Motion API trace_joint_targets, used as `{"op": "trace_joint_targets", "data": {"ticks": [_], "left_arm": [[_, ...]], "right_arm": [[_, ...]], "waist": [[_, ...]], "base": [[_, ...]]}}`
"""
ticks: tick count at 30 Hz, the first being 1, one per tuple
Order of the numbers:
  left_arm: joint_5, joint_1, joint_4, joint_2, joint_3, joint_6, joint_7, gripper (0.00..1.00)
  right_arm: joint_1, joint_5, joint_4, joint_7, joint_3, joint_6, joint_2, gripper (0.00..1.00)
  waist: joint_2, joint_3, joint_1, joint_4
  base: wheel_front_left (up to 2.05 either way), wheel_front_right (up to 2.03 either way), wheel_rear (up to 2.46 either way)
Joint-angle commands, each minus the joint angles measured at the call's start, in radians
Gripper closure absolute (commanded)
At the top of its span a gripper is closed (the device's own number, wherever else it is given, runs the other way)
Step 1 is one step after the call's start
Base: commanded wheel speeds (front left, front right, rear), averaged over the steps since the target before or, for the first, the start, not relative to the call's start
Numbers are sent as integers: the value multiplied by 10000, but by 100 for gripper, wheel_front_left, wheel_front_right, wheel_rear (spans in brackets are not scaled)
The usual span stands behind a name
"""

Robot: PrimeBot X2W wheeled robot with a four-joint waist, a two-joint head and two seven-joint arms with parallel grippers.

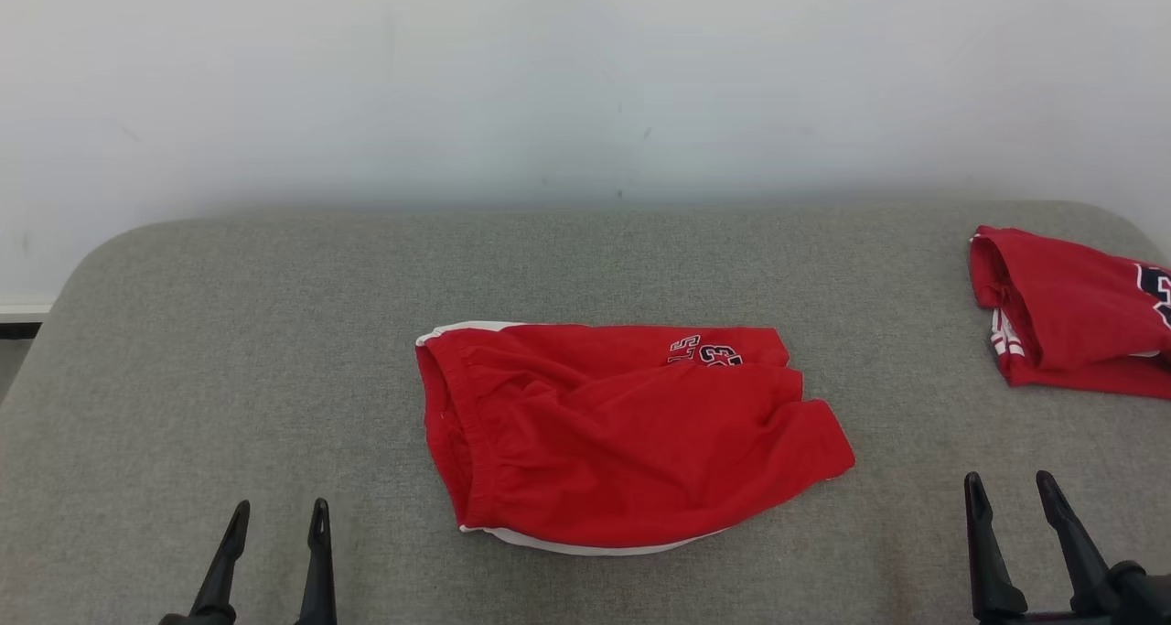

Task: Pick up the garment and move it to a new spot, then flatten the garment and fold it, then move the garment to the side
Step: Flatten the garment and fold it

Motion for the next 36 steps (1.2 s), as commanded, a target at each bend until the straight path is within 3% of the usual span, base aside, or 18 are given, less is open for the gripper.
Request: {"op": "trace_joint_targets", "data": {"ticks": [1,12,21,28,36], "left_arm": [[31,129,-53,16,32,14,-27,0],[-31,383,2,162,-388,13,-27,0],[-261,-497,657,1030,-2519,12,-27,0],[-697,-1780,2020,1749,-4326,13,-27,0],[-1203,-3062,3212,2243,-5616,13,-27,0]], "right_arm": [[137,-38,-66,-36,-28,-34,28,0],[334,79,-31,-29,192,-34,14,0],[-705,279,1342,-23,683,-34,-464,0],[-2099,386,2859,-25,1426,-34,-687,0],[-3352,670,4407,-24,2228,-34,-694,0]], "waist": [[0,-22,1,-2],[0,54,1,65],[0,586,1,84],[0,1196,1,31],[0,1681,1,84]], "base": [[0,0,0],[0,0,0],[0,0,0],[0,0,0],[0,0,0]]}}
